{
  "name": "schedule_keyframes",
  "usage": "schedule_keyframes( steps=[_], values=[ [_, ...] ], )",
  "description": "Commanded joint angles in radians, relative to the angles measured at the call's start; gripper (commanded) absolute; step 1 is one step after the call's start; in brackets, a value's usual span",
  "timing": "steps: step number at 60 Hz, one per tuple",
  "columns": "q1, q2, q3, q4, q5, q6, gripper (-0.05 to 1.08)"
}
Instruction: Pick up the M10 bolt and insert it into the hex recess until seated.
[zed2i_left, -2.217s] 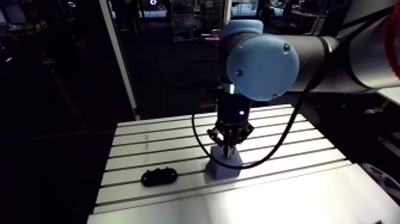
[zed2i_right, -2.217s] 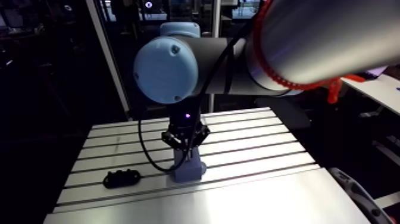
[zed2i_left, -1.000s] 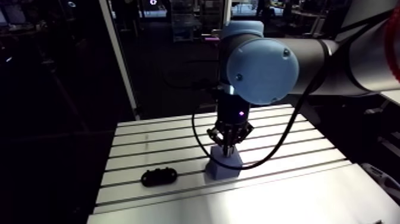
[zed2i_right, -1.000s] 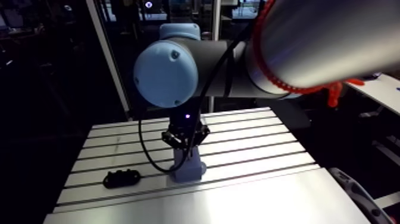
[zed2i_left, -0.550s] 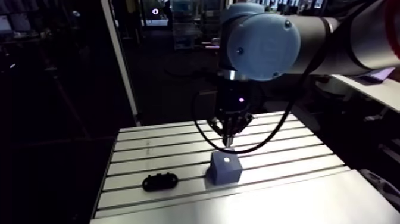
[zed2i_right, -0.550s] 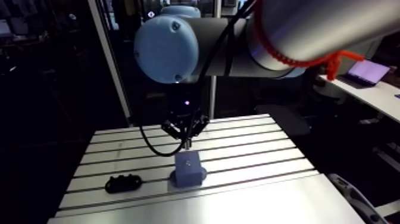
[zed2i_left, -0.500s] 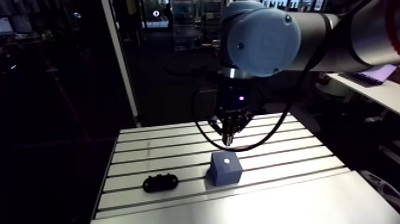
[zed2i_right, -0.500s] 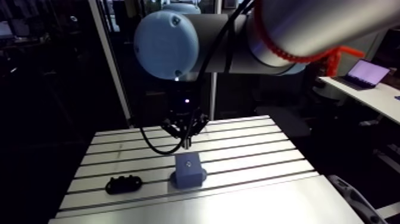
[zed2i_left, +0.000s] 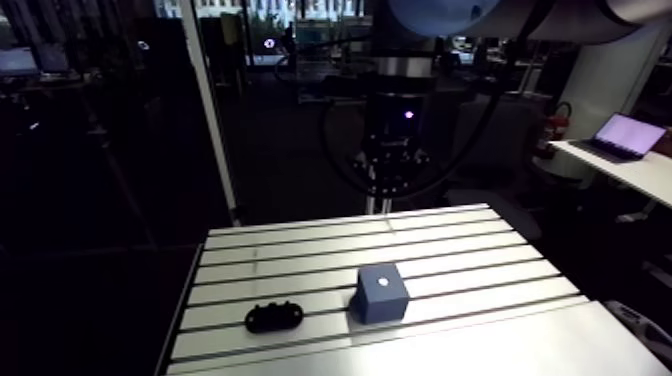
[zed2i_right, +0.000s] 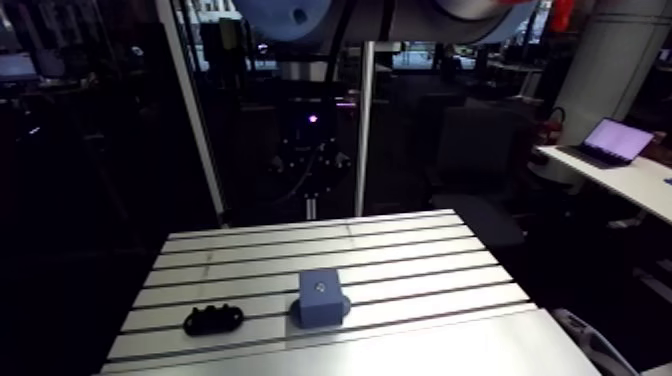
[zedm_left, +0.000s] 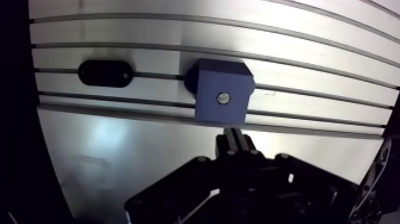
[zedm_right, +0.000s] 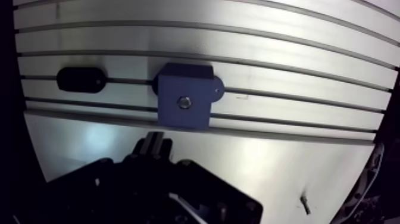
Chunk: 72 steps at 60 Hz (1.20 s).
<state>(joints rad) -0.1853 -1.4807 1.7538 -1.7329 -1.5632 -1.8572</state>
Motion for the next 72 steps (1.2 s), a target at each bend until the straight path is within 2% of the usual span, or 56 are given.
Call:
schedule_keyframes(
  steps=[1,8,10,16,28,30,31,33,44,52,62,72],
  values=[
    [0.031,-0.02,-0.049,0.051,-0.006,0.009,0.03],
    [0.048,-0.026,-0.068,0.061,-0.008,0.01,0.0],
    [0.053,-0.045,-0.076,0.065,-0.014,0.012,0.0],
    [0.056,-0.061,-0.084,0.066,-0.016,0.031,0.0],
    [0.082,-0.065,-0.126,0.096,-0.013,0.056,0.01],
    [0.084,-0.063,-0.133,0.111,-0.012,0.067,0.01],
    [0.084,-0.062,-0.142,0.124,-0.005,0.085,0.01],
    [0.087,-0.059,-0.161,0.135,-0.009,0.124,0.01],
    [0.091,-0.059,-0.18,0.164,-0.008,0.173,0.01],
    [0.092,-0.043,-0.202,0.175,-0.01,0.242,0.01],
    [0.09,0.002,-0.286,0.233,-0.01,0.281,0.01],
    [0.098,0.013,-0.305,0.236,-0.016,0.281,0.01]
  ],
)
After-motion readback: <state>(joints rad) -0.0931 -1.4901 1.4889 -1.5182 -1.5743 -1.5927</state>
